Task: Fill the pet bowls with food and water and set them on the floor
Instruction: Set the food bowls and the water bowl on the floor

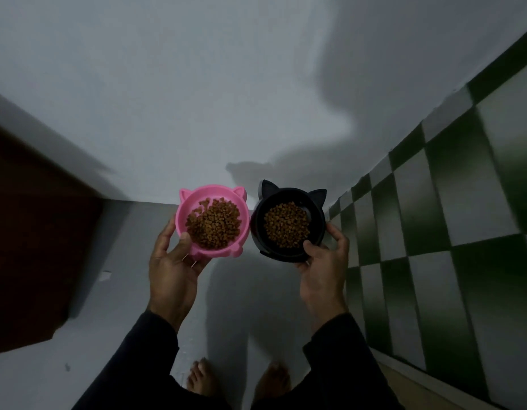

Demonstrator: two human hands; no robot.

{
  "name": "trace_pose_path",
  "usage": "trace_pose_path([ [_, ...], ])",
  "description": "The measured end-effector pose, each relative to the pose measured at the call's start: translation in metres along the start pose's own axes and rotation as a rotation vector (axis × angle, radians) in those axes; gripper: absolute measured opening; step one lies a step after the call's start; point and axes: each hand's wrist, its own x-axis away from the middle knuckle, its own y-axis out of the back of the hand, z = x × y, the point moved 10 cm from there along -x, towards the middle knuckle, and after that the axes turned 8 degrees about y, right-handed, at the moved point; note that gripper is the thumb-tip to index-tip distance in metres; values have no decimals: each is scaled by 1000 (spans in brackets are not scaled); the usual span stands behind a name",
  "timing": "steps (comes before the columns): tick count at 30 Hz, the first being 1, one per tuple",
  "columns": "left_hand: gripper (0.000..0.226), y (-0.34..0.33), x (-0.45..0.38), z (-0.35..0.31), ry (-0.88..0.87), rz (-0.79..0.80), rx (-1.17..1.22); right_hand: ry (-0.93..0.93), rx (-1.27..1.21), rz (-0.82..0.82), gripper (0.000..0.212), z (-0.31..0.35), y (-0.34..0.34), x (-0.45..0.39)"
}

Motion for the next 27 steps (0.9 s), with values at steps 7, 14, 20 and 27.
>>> trace_pose_path([
  [7,53,29,-105,80,-26,25,-18,-21,0,-12,63,-113,19,-95],
  [14,47,61,-191,150,-4,4,23,-32,-25,-12,65,-206,27,-165],
  [20,48,85,-248,188,8,-4,16,-29,-60,-44,63,-268,29,-205],
  [27,51,103,-283,217,36,-27,-39,-32,1,-93,65,-318,44,-236],
])
